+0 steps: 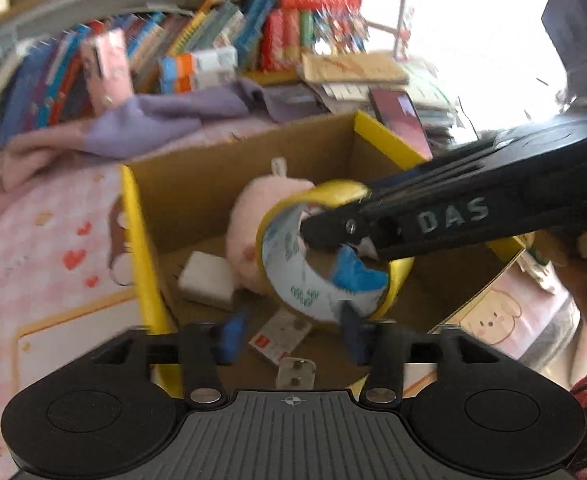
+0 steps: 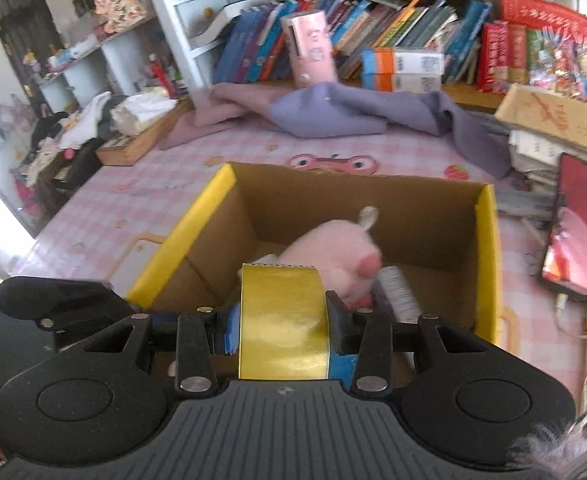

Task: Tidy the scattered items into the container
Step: 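Open the left tool dropping the charger cube while the right tool releases the tape roll into the box, then withdraw both tools from the yellow box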

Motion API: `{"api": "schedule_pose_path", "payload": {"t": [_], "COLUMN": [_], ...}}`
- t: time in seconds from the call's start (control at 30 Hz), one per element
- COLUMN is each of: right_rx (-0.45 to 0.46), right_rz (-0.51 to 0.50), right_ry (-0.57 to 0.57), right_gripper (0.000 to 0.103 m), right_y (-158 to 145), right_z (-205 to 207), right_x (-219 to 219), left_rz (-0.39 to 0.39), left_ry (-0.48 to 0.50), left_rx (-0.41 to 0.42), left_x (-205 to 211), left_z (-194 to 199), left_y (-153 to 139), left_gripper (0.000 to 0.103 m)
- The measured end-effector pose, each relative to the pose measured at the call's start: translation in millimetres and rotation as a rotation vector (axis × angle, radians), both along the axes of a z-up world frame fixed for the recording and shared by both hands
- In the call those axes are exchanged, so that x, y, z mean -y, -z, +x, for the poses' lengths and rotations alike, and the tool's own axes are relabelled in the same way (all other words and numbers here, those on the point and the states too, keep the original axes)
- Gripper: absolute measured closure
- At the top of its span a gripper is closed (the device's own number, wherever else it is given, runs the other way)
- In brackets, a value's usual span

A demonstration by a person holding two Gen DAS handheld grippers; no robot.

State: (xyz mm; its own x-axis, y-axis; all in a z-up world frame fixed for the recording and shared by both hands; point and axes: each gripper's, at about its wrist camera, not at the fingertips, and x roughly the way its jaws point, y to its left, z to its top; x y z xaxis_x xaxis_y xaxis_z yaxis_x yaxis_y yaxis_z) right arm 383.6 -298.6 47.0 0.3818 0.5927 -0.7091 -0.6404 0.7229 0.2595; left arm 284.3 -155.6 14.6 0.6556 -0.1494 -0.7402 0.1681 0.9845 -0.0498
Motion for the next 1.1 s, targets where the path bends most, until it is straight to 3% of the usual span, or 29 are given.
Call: {"api": "schedule_pose_path", "payload": {"t": [0.17,0.3,0.4,0.5,0.6,0.93,1.1], "right_rx": [-0.05,-0.045,-0.019,0.026,0.068,0.175,0.194], "right_rz": [-0.016,-0.002,0.028,0.046,0.047,0.017,0.017], "right_ry": [-0.056,-0.078,-0.074,-0.069,-0.059,0.07,0.158], "right_gripper": [0.064,0.062,0.049,0.04,0.038,0.024,0.024], "right_y": [13,13,4,-7,-17,-35,-37], "right_z": [-3,-8,-11,-18,-29,-78,-113], "right_x": [-16,-25,-27,-27,-25,-5,3], "left_rz": [-0.033,-0.042,-0.027,-0.034,-0.053,-0.093,-0.093], "left_ry": [-0.09,-0.1,-0.116,-0.129,-0.144,-0.219,-0.229], "left_rx": [0.018,0.056,0.092,0.123,0.153,0.261,0.302], "left_x": [-12,-13,-12,-15,-19,-29,-37], "left_z": [-10,-24,-33,-40,-48,-93,-120], "left_y": [-9,-17,-24,-30,-34,-44,-49], "left_gripper": [0.032,0.029,0.018,0.018,0.017,0.008,0.007]}}
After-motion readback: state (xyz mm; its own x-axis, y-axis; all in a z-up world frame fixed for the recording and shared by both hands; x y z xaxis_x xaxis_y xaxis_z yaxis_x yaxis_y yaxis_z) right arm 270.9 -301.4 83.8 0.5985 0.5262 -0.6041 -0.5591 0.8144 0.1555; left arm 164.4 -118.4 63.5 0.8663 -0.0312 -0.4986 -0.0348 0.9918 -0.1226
